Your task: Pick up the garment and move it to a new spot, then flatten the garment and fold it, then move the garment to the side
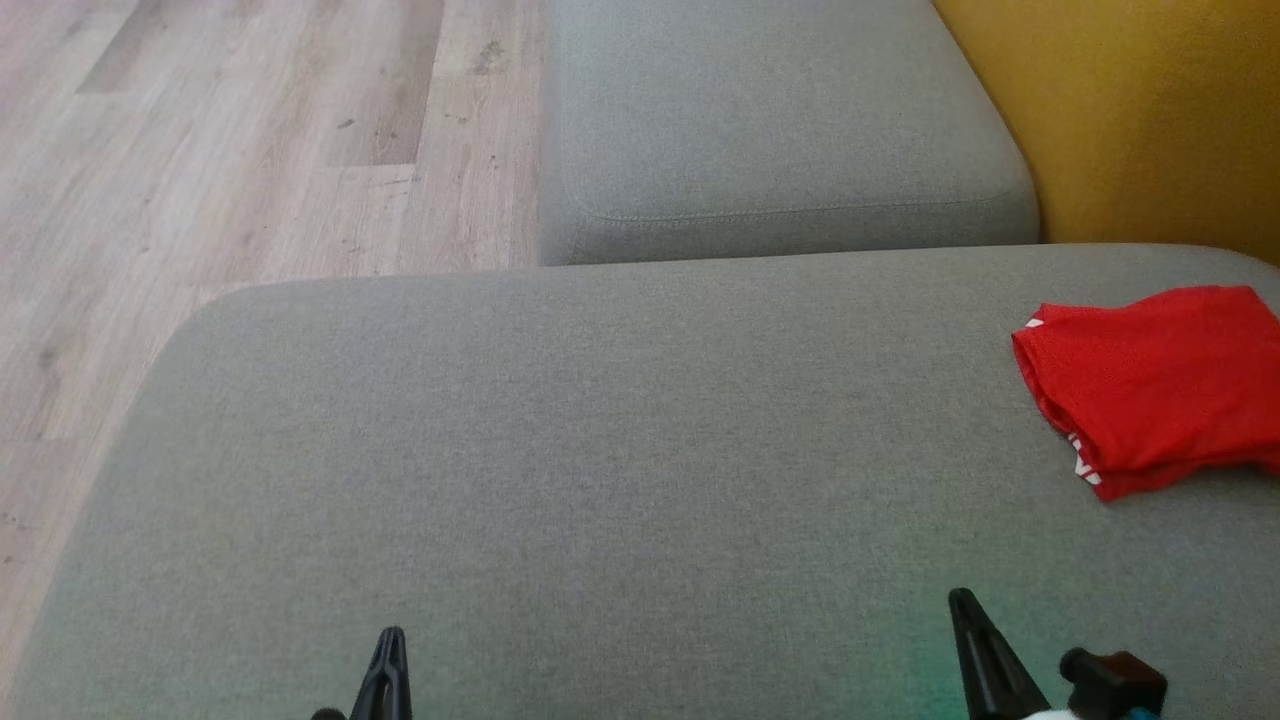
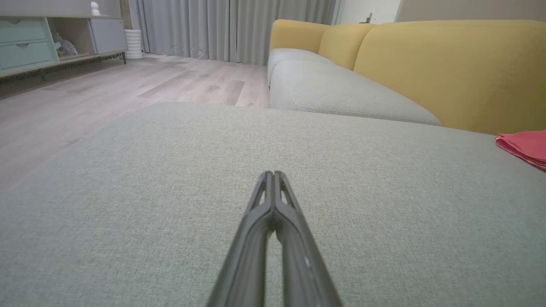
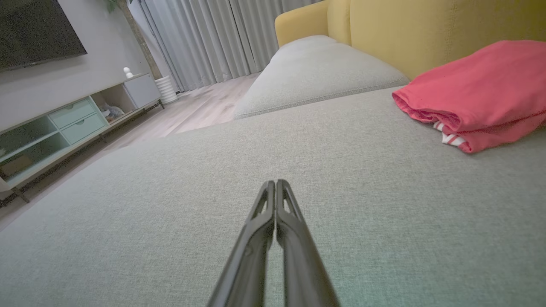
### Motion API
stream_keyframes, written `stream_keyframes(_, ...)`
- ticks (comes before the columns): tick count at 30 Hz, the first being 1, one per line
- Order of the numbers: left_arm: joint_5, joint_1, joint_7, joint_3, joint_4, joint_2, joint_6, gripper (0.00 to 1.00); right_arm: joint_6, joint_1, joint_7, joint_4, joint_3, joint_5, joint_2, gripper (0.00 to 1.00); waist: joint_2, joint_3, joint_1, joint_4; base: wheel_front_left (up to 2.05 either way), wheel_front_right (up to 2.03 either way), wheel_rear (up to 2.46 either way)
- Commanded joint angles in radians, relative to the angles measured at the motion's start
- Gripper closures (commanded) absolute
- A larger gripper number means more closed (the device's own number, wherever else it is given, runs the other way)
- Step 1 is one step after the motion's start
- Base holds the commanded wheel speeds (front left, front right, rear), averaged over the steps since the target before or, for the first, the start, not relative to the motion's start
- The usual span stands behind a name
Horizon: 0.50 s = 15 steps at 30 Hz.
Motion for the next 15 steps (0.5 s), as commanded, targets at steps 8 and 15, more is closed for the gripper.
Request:
stream_keyframes(8,-0.113,-0.065,0.027,0.035,-0.039,0.0,-0.016,1.0,0.0,-0.066,0.028,-0.042,-0.025,0.115,-0.002,1.0,-0.0001,0.012,0.0001,-0.002,0.0,0.0,0.0)
stream_keyframes(15,-0.194,-0.078,0.047,0.052,-0.043,0.0,-0.027,1.0,0.001,-0.08,0.047,-0.046,-0.038,0.195,-0.003,1.0,-0.0001,0.021,0.0001,-0.003,0.0,0.0,0.0)
